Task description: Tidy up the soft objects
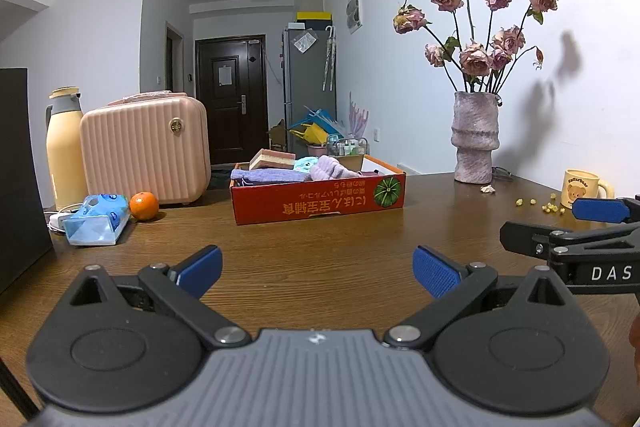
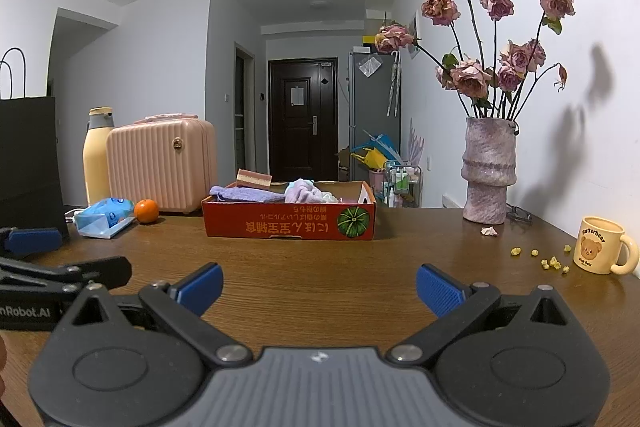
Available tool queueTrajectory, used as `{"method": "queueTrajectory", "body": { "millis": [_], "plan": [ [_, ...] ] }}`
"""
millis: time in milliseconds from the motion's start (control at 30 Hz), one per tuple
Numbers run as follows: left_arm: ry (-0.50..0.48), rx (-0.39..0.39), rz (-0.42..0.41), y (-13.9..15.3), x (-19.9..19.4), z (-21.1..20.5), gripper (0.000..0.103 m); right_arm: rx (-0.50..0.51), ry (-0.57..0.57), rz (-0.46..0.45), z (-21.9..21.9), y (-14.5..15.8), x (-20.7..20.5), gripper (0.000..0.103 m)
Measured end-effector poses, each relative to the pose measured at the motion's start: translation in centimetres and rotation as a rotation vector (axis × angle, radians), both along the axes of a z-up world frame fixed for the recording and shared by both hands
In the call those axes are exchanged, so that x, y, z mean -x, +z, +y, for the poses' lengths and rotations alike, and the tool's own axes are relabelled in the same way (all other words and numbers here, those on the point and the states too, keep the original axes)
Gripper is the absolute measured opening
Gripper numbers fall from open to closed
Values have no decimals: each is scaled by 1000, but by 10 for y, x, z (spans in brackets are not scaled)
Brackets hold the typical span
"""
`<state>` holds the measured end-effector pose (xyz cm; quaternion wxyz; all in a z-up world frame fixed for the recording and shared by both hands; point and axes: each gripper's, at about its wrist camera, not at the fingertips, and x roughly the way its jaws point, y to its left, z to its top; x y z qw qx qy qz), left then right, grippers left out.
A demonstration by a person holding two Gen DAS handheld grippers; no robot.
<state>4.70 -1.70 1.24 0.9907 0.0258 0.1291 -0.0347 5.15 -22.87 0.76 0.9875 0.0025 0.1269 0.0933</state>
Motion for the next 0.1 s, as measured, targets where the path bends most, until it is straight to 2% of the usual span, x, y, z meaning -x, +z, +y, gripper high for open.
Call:
{"method": "queueTrajectory", "body": {
  "millis": [100],
  "plan": [
    [-12,3,7,-1,-1,2,103,3,0,1,0,1,-1,103]
  ]
}}
